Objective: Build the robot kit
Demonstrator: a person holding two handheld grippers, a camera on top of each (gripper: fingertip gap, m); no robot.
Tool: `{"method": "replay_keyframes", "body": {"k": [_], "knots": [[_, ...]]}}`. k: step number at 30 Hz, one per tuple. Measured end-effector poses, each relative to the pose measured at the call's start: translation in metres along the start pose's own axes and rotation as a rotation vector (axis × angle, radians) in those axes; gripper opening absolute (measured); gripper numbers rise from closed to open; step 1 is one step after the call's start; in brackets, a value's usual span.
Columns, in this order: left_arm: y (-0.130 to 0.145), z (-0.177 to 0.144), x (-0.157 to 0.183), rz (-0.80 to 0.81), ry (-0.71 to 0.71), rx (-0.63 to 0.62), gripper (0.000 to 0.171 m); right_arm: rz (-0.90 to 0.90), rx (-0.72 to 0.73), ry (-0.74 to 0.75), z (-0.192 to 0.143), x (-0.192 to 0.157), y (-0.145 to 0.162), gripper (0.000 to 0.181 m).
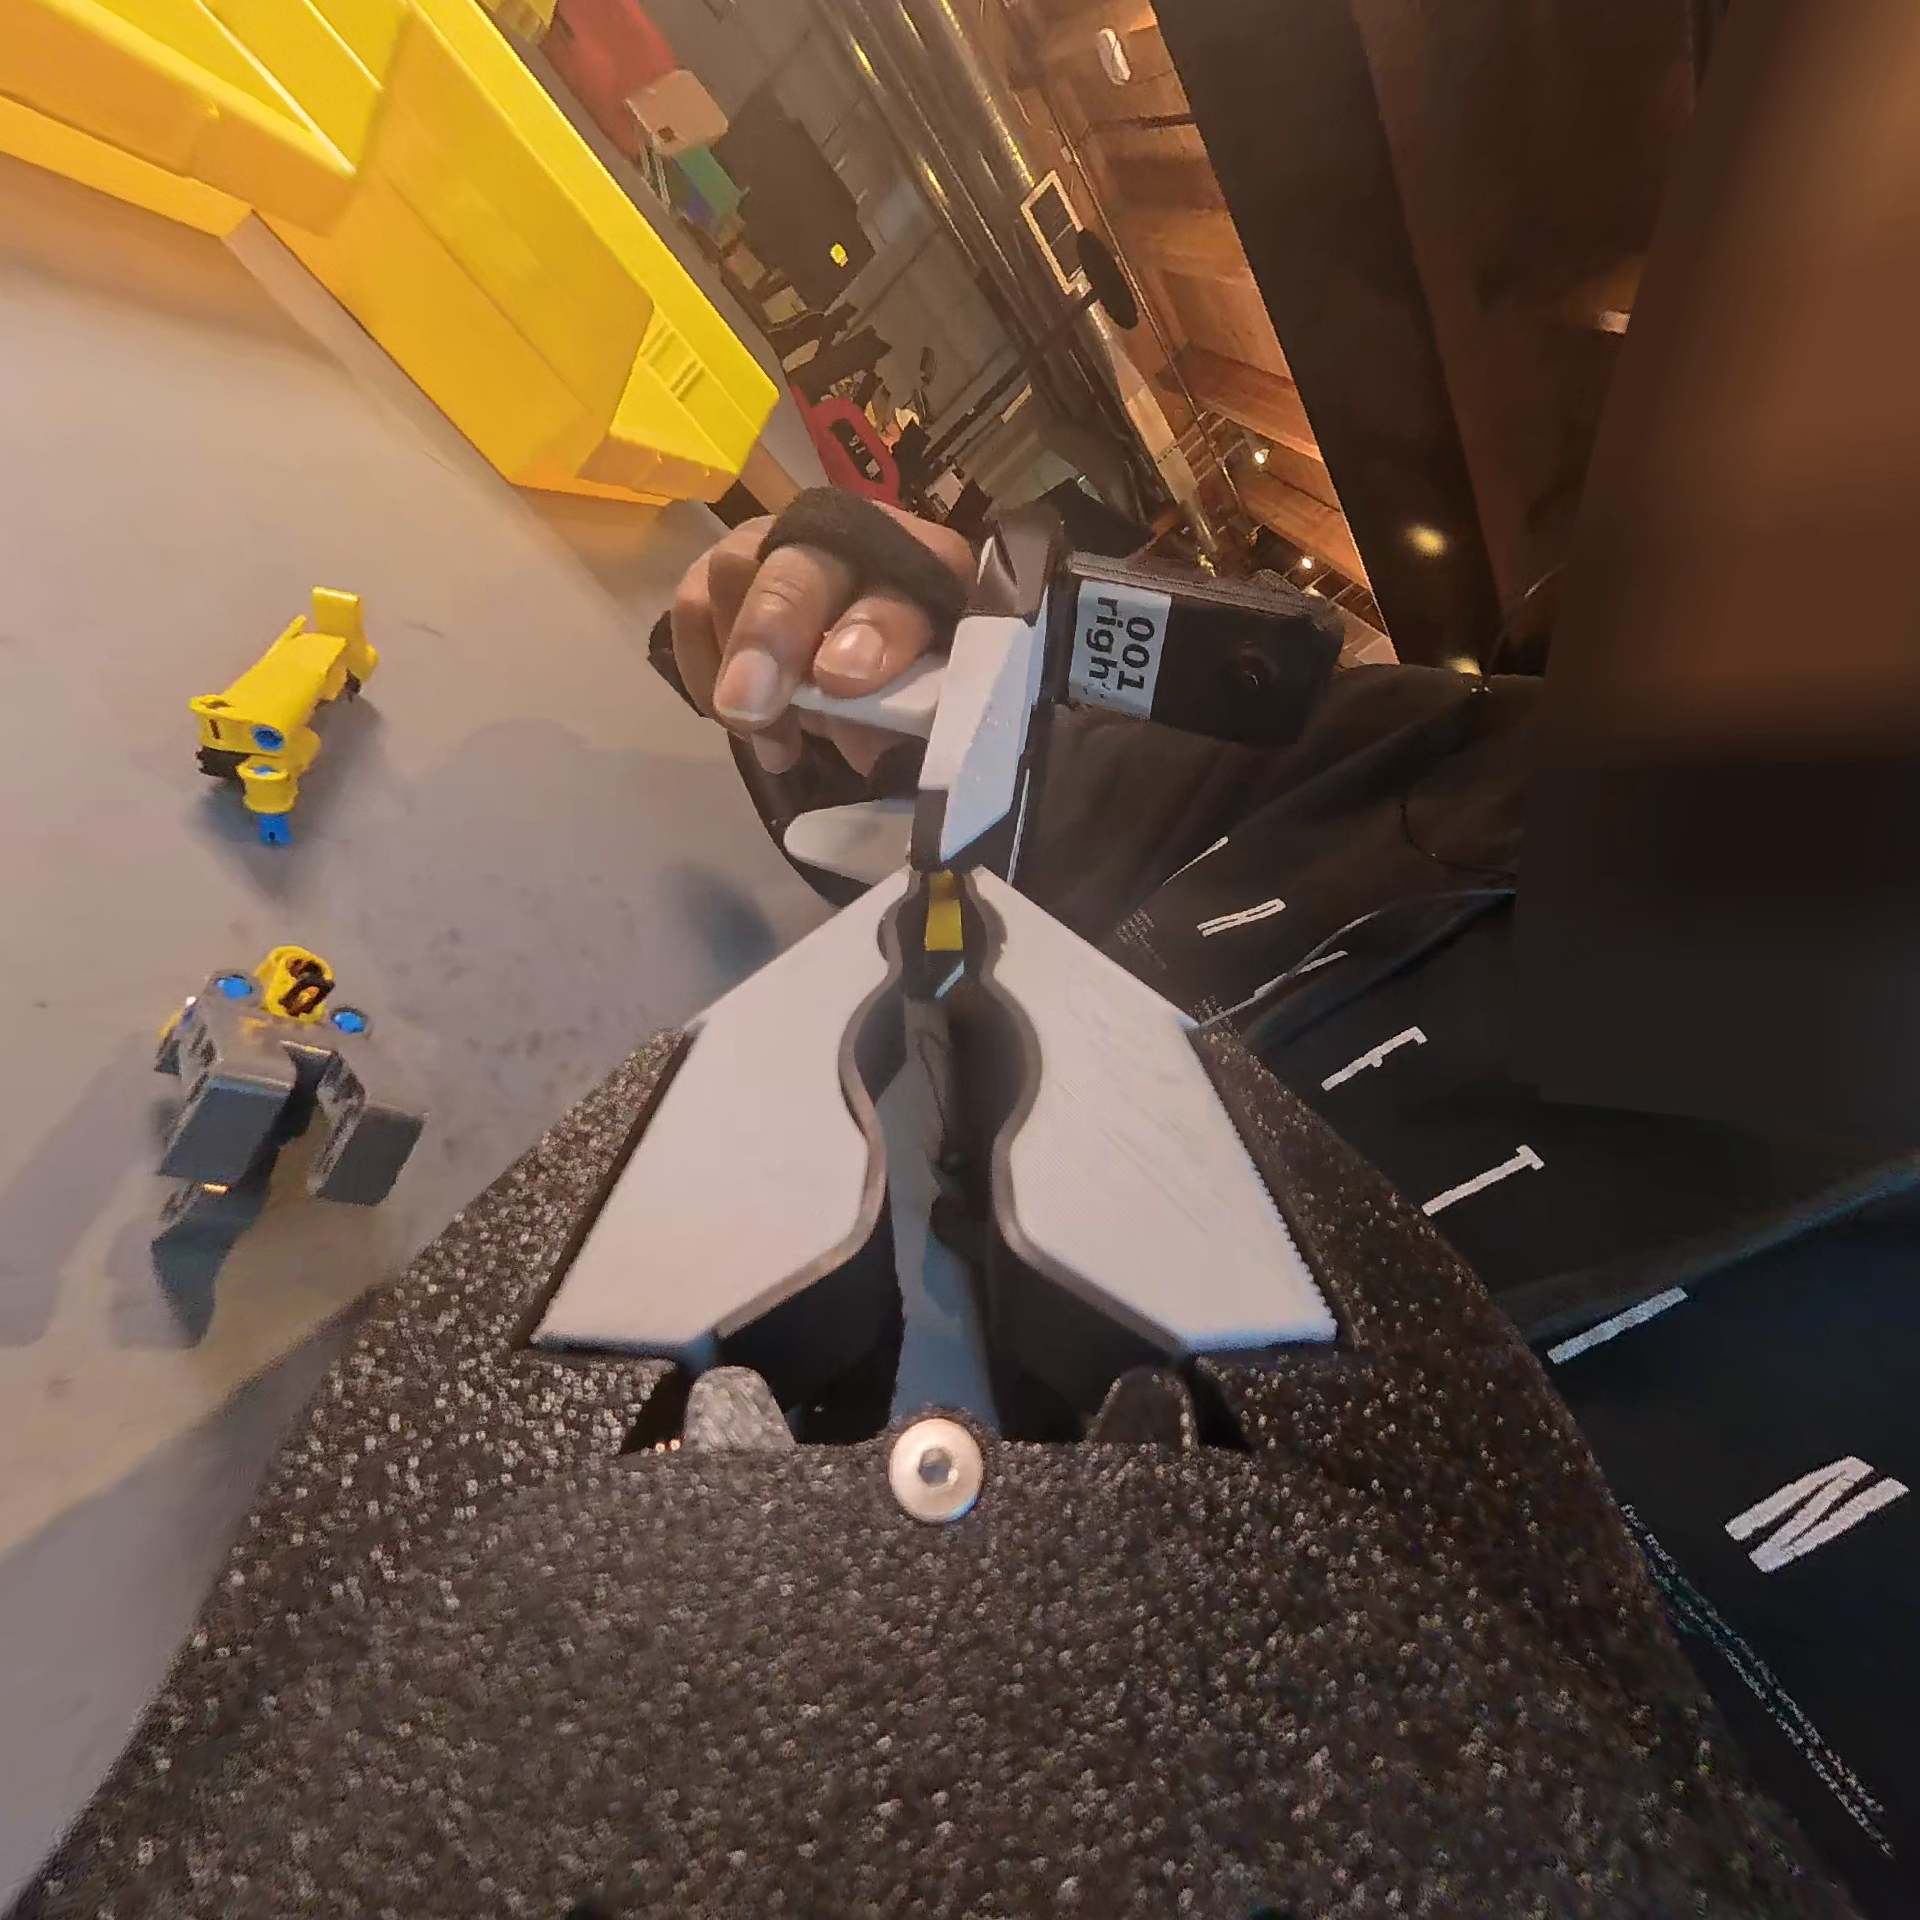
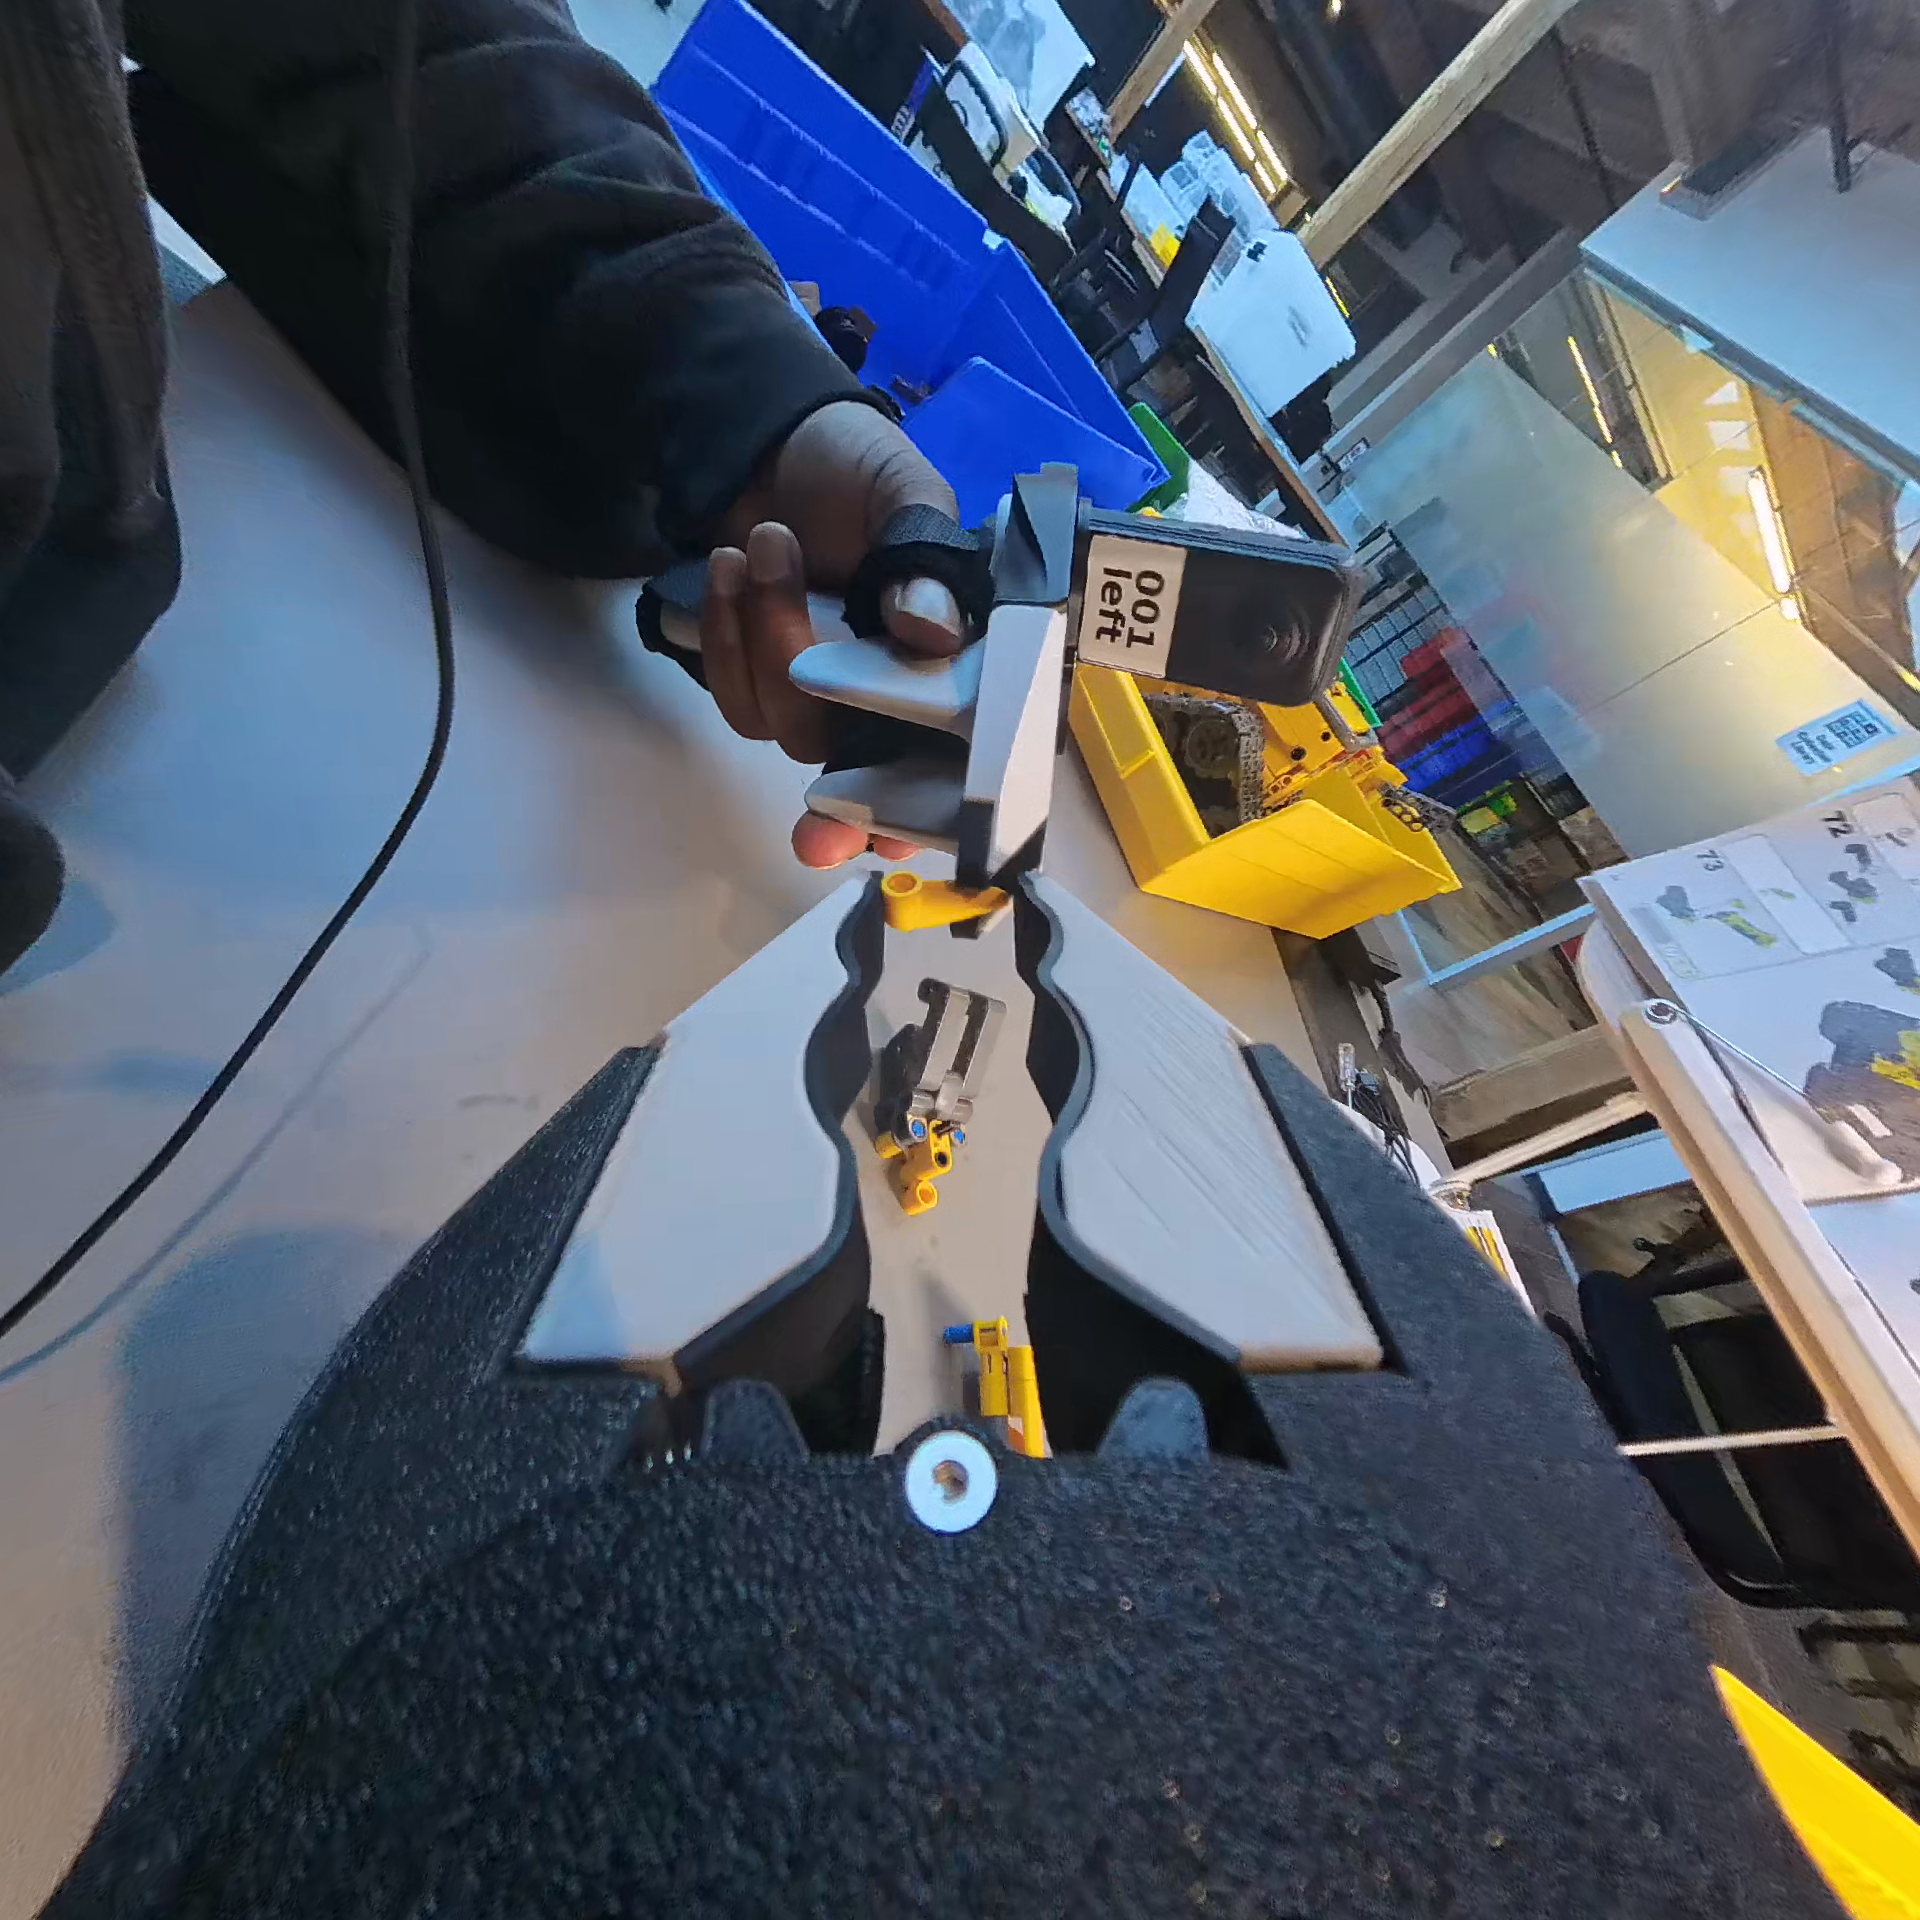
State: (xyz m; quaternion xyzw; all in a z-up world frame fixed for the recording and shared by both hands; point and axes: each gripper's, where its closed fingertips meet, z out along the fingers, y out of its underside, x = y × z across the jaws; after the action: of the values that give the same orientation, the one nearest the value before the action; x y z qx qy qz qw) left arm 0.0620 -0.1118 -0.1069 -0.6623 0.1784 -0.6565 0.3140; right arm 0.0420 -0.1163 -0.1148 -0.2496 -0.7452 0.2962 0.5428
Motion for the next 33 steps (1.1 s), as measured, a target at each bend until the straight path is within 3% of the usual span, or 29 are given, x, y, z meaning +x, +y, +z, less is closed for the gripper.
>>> {"method": "replay_keyframes", "body": {"k": [6, 13, 16, 21, 24, 29, 33], "knots": [[-0.01, -0.007, -0.01, -0.017, -0.057, 0.061, 0.013, -0.007, -0.079, 0.103, 0.005, 0.013, 0.012, 0.023], [-0.019, -0.013, -0.028, 0.226, -0.354, 0.051, 0.02, 0.02, -0.201, 0.265, 0.007, 0.037, 0.029, 0.023], [-0.023, -0.014, -0.03, 0.264, -0.404, 0.072, 0.008, -0.01, -0.243, 0.282, 0.012, 0.036, 0.032, 0.023], [-0.02, -0.016, -0.032, 0.247, -0.399, 0.051, 0.007, -0.082, -0.268, 0.286, 0.015, 0.031, 0.032, 0.023], [-0.013, -0.018, -0.032, 0.282, -0.396, -0.022, 0.007, -0.09, -0.259, 0.249, 0.017, 0.025, 0.031, 0.023], [0.012, -0.02, -0.039, 0.328, -0.405, -0.225, 0.006, -0.02, -0.207, -0.05, 0.015, -0.004, 0.037, 0.02], [0.026, -0.014, -0.039, 0.333, -0.377, -0.316, 0.006, 0.044, -0.188, -0.199, 0.009, -0.017, 0.037, 0.006]]}}
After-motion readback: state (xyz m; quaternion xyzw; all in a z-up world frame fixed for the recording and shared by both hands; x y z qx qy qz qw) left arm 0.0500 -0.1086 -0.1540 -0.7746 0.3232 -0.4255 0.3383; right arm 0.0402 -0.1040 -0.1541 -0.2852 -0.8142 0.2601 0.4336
